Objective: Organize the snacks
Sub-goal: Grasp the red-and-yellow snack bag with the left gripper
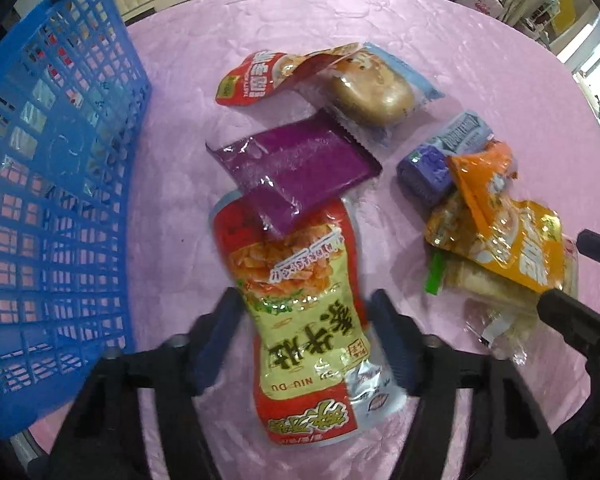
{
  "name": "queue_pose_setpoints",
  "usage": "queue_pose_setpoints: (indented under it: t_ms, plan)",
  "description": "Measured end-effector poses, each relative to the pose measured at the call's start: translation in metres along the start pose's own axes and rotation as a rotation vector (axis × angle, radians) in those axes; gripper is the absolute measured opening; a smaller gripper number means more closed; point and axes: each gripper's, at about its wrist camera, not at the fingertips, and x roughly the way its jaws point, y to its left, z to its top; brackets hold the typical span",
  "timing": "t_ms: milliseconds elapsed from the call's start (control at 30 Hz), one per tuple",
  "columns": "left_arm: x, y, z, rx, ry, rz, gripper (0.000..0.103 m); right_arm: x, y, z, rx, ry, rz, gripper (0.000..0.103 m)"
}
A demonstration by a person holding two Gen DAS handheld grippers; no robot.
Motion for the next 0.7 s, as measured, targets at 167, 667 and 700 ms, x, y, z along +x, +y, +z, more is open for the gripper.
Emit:
queue_pose_setpoints:
  t_ms: [167,667,700]
  plan:
    - [-0.004,-0.005,-0.006,0.018,-0.009,-0.015,0.041,-0.004,0.000,-0.004,-0.009,0.006,-0.011,0.086]
    - [-0.065,-0.020,-0.053,0.027,-0.130,-0.151,0.037,-0.039,0.000,0.008,-0.100,-0.029,-0.087,0.086]
    - [-0.069,-0.020,-0.053,0.030,-0.141,-0.154,0.037,-0.039,0.002,0.010,-0.110,-0.032,-0.089,0.086]
